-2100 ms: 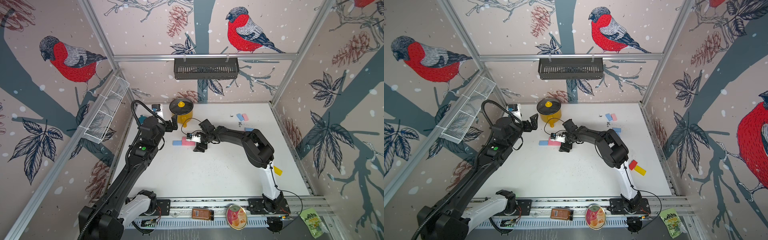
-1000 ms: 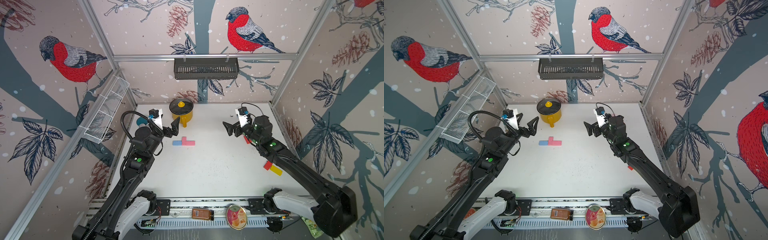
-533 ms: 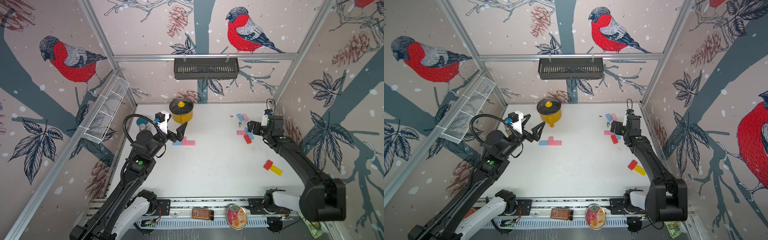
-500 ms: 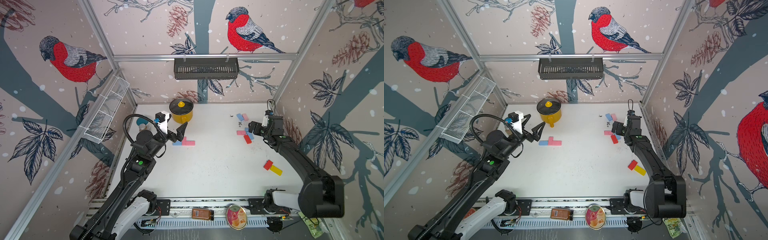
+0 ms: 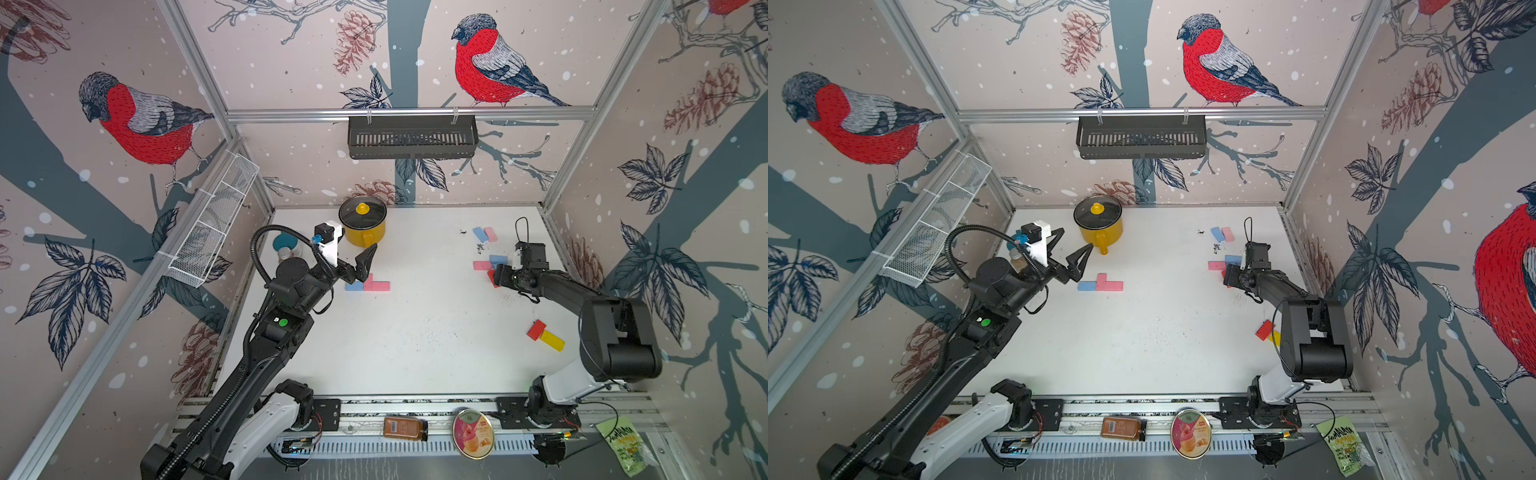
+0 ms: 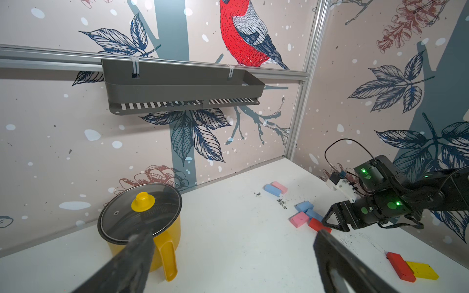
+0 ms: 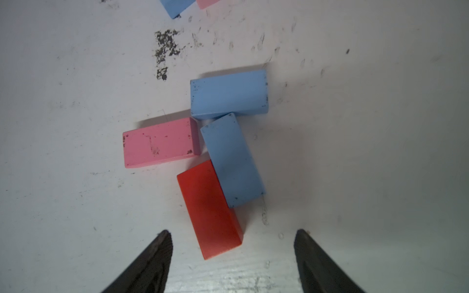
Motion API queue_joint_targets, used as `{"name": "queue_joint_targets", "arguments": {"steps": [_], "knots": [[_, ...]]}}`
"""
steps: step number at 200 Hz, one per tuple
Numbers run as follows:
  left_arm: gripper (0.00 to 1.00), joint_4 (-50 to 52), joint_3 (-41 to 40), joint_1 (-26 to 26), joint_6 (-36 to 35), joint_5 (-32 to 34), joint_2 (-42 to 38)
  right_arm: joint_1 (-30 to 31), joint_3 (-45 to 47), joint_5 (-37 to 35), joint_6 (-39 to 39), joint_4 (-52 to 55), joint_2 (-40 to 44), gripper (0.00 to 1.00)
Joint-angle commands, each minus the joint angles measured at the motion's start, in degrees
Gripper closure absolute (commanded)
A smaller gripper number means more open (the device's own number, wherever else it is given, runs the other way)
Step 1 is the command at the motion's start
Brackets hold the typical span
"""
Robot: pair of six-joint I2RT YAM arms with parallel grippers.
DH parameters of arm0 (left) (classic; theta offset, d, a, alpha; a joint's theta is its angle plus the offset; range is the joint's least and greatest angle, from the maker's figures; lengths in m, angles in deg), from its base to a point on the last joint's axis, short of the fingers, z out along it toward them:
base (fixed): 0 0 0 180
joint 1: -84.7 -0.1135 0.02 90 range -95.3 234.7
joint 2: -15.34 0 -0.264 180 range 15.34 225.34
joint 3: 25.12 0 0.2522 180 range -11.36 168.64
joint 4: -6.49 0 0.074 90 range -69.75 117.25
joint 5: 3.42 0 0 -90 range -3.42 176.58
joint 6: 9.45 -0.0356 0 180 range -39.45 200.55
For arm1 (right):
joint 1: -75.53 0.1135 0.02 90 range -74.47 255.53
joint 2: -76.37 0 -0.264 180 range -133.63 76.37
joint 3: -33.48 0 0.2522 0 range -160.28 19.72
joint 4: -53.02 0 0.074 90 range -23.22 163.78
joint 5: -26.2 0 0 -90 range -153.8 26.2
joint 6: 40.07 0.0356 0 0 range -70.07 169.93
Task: Assemble the letter t with building blocks
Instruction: Pick up the building block from the center of the board.
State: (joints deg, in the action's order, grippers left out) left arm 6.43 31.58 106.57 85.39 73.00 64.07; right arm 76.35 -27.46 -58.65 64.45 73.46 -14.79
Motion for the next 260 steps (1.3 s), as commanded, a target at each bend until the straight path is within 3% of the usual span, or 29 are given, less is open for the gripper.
{"name": "queue_joint_targets", "arguments": {"steps": [1,65,192,225,240,260], "knots": [[0.02,-1.73,0.56,0.03,-1.06,0.03,0.05,1.48,-0.41,-1.55,-1.27,-1.66,-1.48,0.24],[0.02,-1.29,0.74,0.11,-1.21,0.62,0.29,4.34,-1.95,-8.19,-2.1,0.62,-4.11,0.34],[0.02,-0.9,0.85,0.11,-1.41,1.19,0.51,5.97,-2.93,-10.28,-3.03,1.05,-6.94,0.56],[0.02,-0.79,0.91,0.19,-1.42,1.45,0.62,6.04,-3.28,-10.58,-3.2,1.15,-7.28,0.65],[0.02,-0.77,0.93,0.23,-1.41,1.38,0.75,6.11,-3.36,-10.3,-3.52,1.17,-7.23,0.74],[0.02,-0.67,0.97,0.21,-1.41,1.19,1.04,6.79,-3.13,-10.33,-3.86,0.72,-6.33,0.76]]}}
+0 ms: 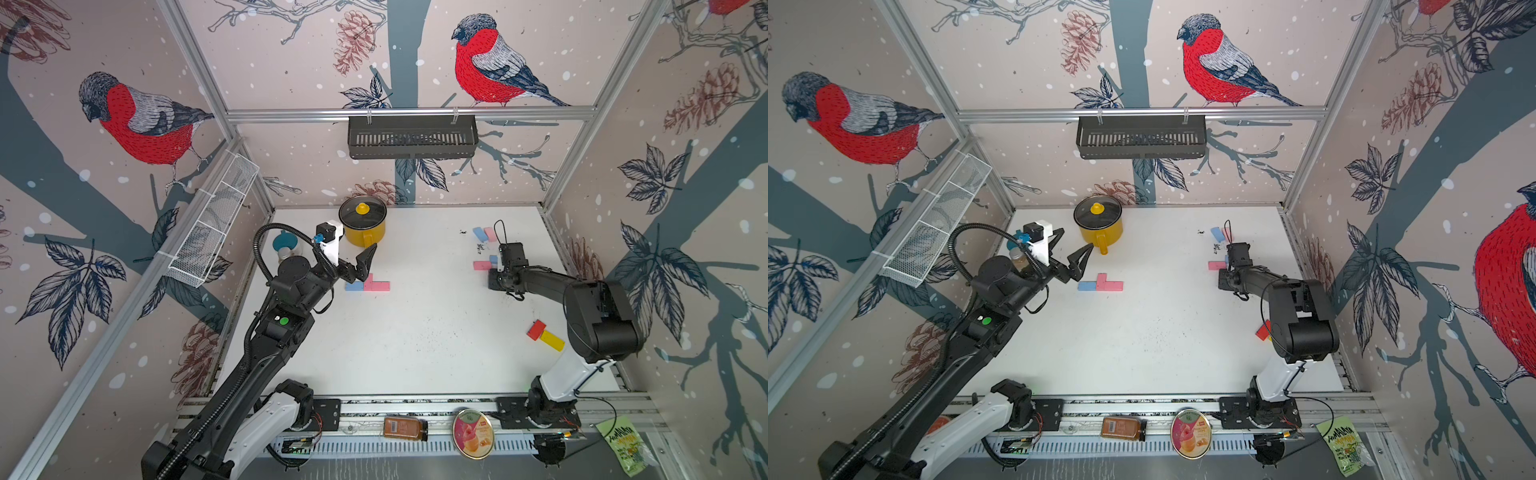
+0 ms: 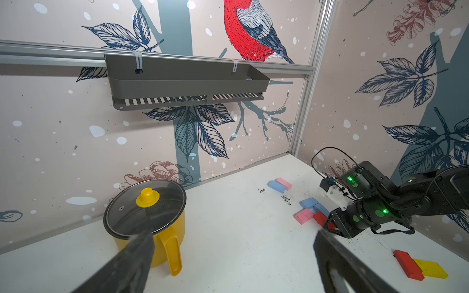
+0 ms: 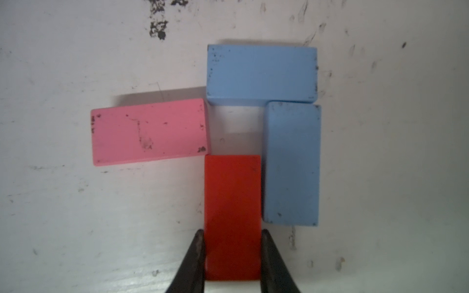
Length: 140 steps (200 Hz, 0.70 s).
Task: Assemble the letter t with building blocks
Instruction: Pick up the building block from the center of the board.
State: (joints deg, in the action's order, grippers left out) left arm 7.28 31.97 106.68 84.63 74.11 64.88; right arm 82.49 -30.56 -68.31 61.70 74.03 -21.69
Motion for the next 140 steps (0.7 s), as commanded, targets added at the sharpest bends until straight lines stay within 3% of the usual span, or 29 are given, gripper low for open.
{"name": "queue_joint_targets", "arguments": {"steps": [1,64,117,140], "knots": [[0.02,-1.57,0.55,0.09,-0.65,0.08,0.22,0.71,0.04,-0.67,-1.16,0.14,0.72,0.76],[0.02,-5.28,-1.23,0.17,1.25,-3.87,1.91,3.17,2.82,7.22,-2.75,-6.32,13.0,0.82],[0.02,-12.88,2.14,0.61,7.53,-12.05,5.02,9.17,1.8,24.38,-6.16,-16.22,29.31,0.82],[0.02,-16.48,6.54,0.71,15.08,-15.89,8.33,10.48,-0.64,34.01,-2.89,-22.73,32.55,0.79]]}}
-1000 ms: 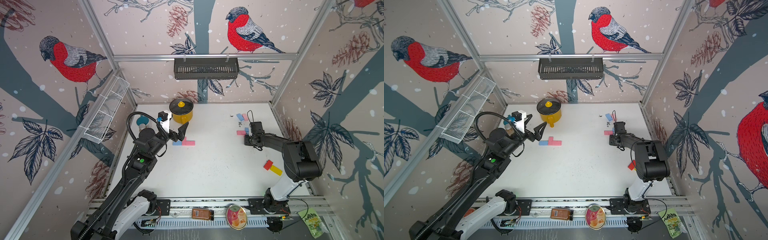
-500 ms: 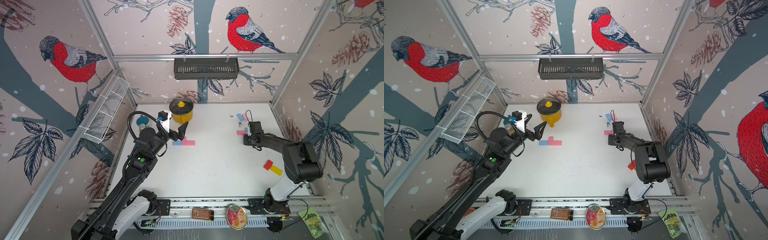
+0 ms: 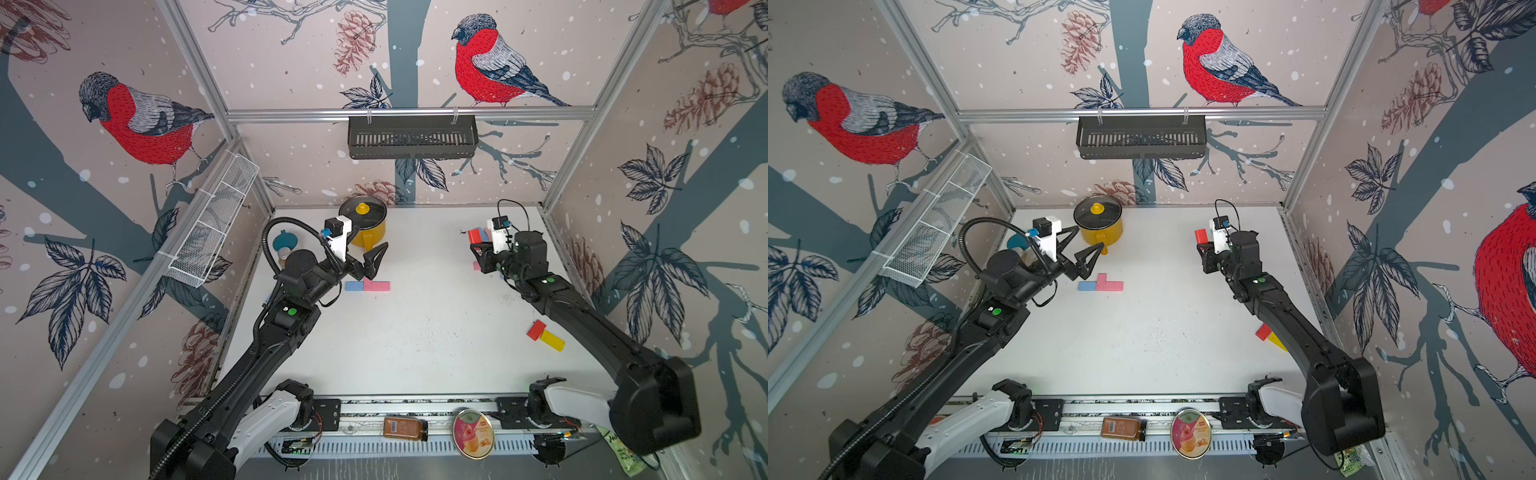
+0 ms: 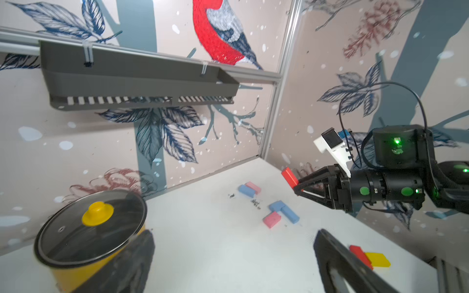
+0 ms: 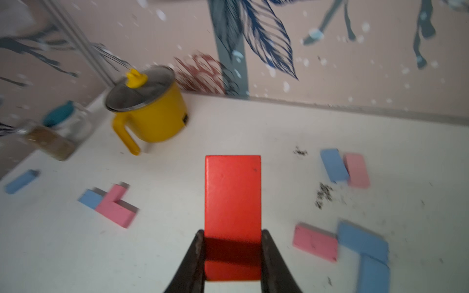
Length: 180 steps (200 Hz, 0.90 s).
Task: Assemble the letter t with building blocks
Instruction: Pick up the building block from the center of the board.
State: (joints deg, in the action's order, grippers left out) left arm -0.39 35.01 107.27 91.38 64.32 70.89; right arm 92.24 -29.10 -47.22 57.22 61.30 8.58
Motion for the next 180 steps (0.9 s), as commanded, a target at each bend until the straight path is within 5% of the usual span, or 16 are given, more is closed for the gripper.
{"name": "queue_joint_targets", "arguments": {"steps": [1,42,67,114,180], "knots": [[0.02,-9.15,3.61,0.11,8.59,-6.29,2.57,0.71,-2.26,13.29,2.03,-10.4,2.34,0.79],[0.02,-21.66,8.89,0.62,24.5,-14.79,10.72,1.02,-12.0,30.62,14.08,-17.62,-1.55,0.79],[0.03,-23.56,13.71,2.06,30.29,-19.99,14.99,1.65,-16.06,35.43,20.36,-19.77,-3.75,0.79],[0.09,-29.4,14.33,4.23,34.34,-23.32,17.57,3.47,-14.31,39.71,30.6,-30.67,-5.24,0.76],[0.13,-28.49,17.67,7.76,29.96,-24.35,22.32,4.45,-17.26,42.21,38.72,-33.03,-9.4,0.76]]}}
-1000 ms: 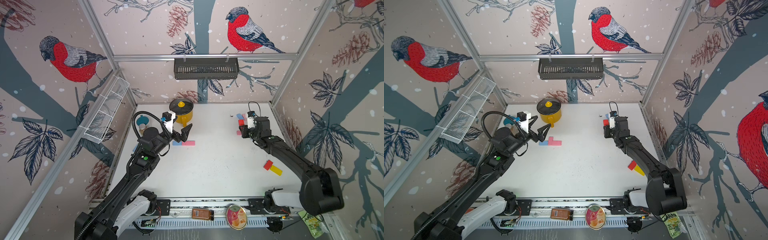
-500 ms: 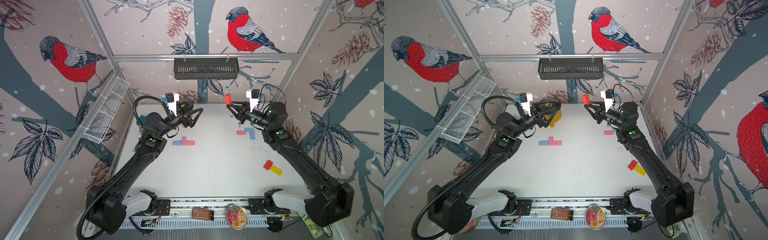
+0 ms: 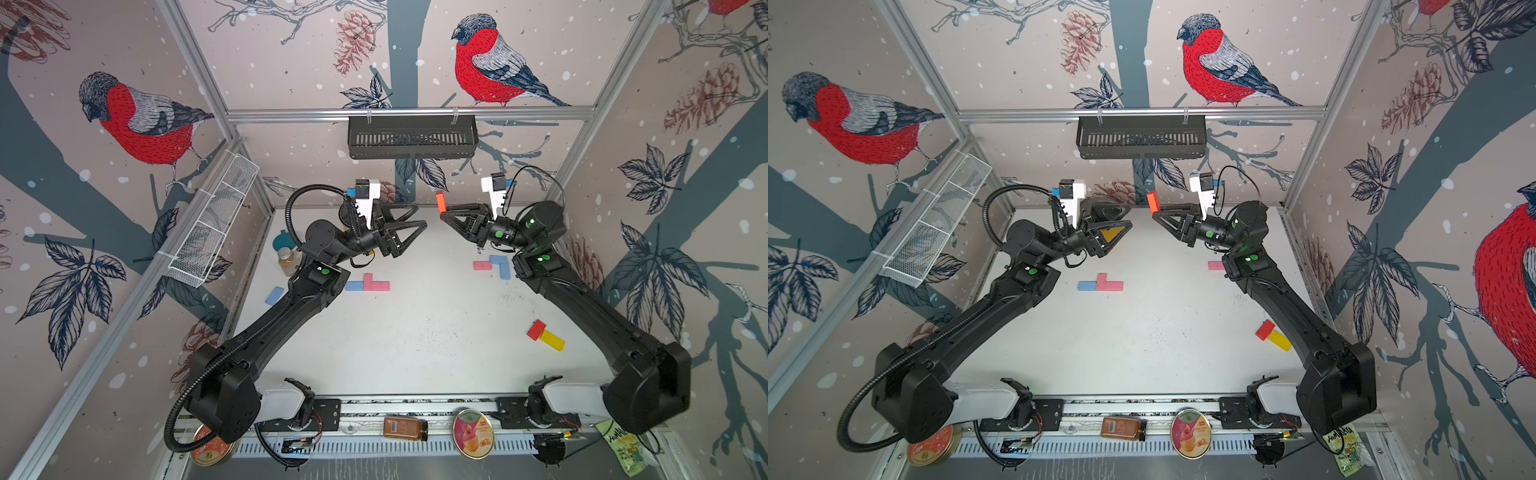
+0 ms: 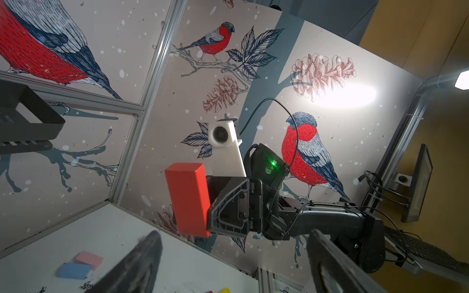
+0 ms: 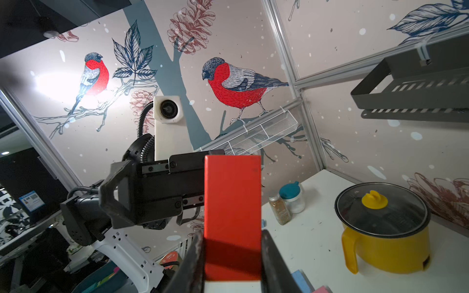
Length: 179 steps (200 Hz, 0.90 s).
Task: Assemble the letter t with building blocks
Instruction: Pick up the building block from the center of the board.
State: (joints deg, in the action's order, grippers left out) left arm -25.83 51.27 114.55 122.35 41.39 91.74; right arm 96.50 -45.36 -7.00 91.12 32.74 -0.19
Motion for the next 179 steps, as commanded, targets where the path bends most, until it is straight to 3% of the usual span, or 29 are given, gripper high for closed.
{"name": "queue_joint_targets", "arguments": {"steps": [1,54,117,179], "knots": [[0.13,-2.96,1.47,0.48,-0.93,-1.45,1.56,0.2,-0.96,2.0,4.93,-4.59,-0.62,0.76],[0.14,-7.64,1.76,0.52,0.22,0.56,4.47,1.19,0.35,2.29,6.48,-5.48,-0.6,0.76],[0.39,-10.78,2.94,1.09,2.67,-2.52,6.99,2.4,1.23,3.4,8.1,-8.46,-1.38,0.76],[0.52,-10.55,3.29,1.6,2.5,-4.43,8.63,2.5,1.39,4.03,7.88,-8.59,-1.91,0.77]]}}
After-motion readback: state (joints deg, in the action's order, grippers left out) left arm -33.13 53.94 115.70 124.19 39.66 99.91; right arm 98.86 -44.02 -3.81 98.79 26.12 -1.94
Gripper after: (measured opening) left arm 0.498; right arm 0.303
